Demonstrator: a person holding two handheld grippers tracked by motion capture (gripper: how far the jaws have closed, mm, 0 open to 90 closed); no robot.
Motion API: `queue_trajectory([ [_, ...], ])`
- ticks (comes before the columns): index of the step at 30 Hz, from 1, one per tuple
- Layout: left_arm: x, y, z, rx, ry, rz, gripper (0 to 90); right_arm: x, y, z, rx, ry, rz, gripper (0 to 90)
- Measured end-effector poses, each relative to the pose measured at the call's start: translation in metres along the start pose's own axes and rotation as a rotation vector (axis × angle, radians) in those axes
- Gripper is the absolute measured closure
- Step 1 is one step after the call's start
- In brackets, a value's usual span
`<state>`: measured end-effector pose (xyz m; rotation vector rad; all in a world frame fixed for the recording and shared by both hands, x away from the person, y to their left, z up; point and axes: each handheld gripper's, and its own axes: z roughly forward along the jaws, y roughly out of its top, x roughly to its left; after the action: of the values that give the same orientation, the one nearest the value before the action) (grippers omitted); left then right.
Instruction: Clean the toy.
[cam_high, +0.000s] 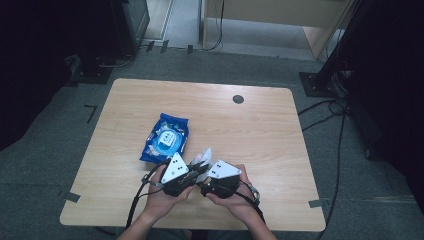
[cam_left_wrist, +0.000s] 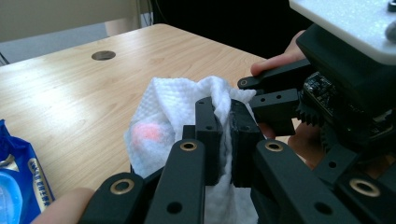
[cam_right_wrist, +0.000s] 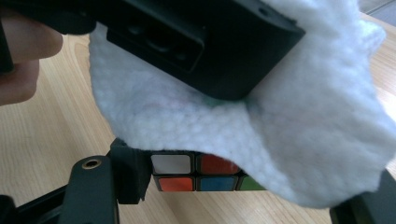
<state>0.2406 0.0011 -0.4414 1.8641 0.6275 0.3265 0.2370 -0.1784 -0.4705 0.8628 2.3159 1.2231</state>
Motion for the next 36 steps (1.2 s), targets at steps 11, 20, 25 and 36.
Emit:
queue_trajectory([
  [11, 0.033, -0.008, -0.011, 0.007, 0.128, -0.075, 85.9, -0.005, 0.001, -0.004, -0.009, -0.017, 0.006, 34.8],
  [20, 0.004, -0.003, -0.003, -0.013, 0.014, -0.018, 85.6, -0.002, 0.000, -0.002, -0.005, -0.016, 0.006, 34.8],
  [25, 0.008, -0.002, -0.003, -0.011, 0.057, -0.027, 85.6, -0.003, 0.000, -0.004, -0.009, -0.027, 0.002, 34.8],
  [36, 0.045, -0.019, -0.004, 0.053, 0.184, -0.137, 85.9, -0.011, 0.003, -0.016, -0.079, -0.051, 0.001, 34.9],
])
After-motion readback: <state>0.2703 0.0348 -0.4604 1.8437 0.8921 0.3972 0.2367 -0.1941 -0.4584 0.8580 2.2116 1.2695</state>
